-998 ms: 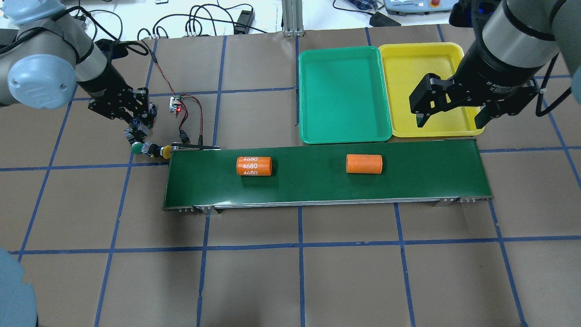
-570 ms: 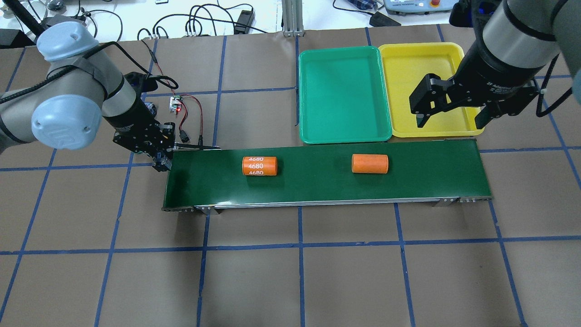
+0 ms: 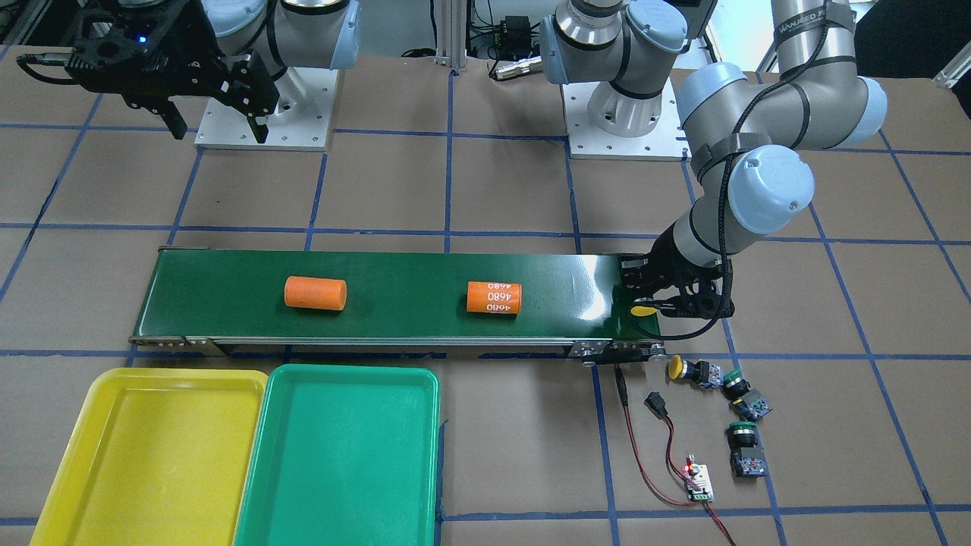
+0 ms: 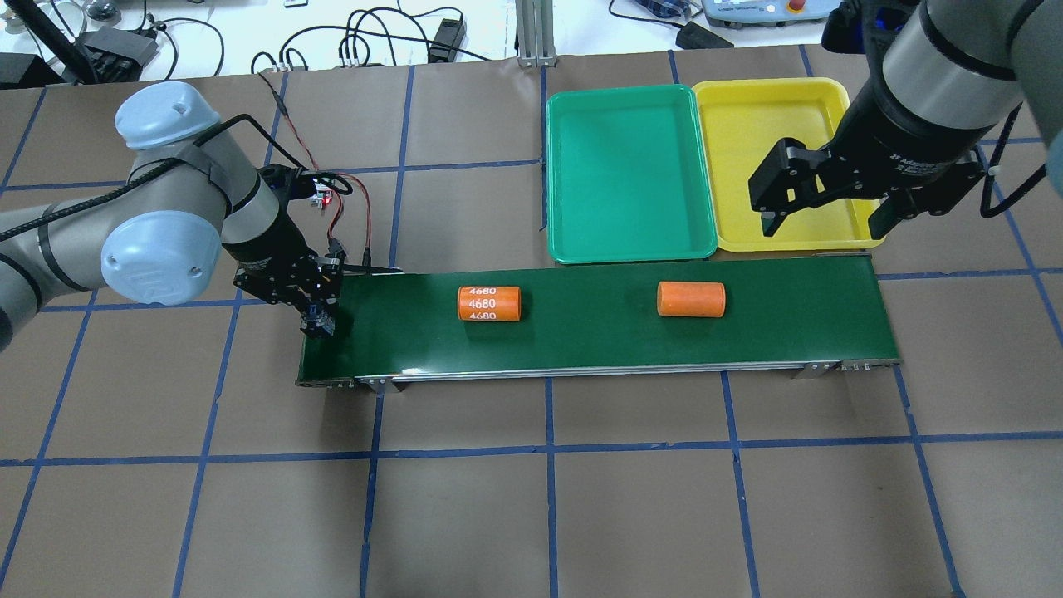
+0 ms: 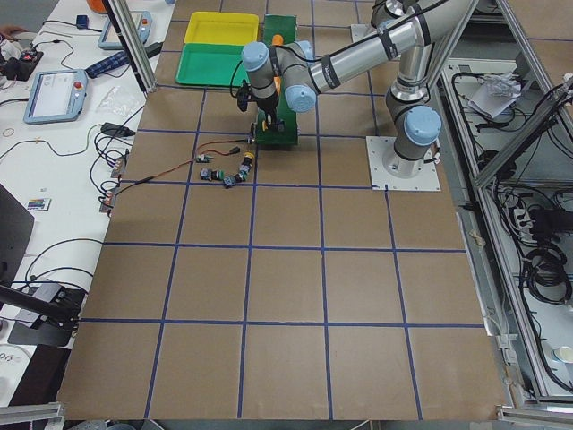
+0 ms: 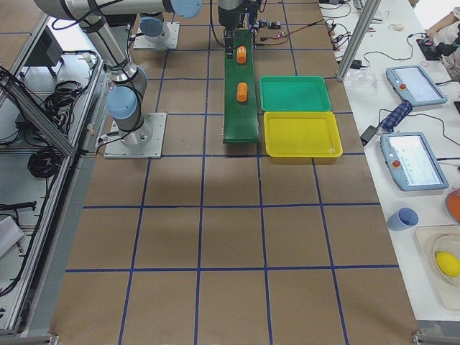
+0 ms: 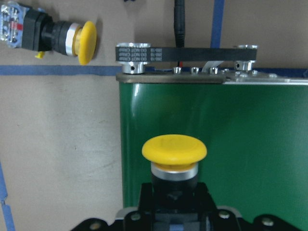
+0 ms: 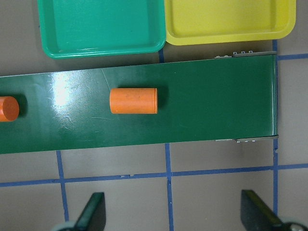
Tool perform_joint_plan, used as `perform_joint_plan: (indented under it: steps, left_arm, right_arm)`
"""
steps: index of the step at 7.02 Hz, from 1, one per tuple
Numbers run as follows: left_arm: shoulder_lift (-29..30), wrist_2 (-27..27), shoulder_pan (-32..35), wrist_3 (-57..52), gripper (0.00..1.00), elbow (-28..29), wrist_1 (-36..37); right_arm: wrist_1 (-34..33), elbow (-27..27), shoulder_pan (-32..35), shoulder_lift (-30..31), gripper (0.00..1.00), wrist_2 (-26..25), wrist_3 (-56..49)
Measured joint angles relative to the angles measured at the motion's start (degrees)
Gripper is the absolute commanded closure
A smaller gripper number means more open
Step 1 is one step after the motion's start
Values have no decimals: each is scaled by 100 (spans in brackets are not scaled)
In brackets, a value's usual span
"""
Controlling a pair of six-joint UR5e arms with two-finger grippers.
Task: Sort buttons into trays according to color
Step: 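Set the yellow-capped button on the belt and raise the left gripper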
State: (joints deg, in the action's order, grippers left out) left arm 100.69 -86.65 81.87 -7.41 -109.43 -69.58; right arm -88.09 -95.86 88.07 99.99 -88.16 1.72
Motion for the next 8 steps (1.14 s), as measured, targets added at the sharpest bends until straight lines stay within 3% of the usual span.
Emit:
perform_joint_plan:
  steps: [1,5,8]
  left_arm:
    - [8,4,14,-17,1,-27,48]
    - [-226,-1,40,17,0,-8,-7]
    - [-480,-123,-76,3,0,1058,-987]
  right_arm:
    - [1,-2,0,1,0,0,-1]
    - [2,-3,0,3,0,-6,0]
    - [2,-13,0,14,0,-8,-5]
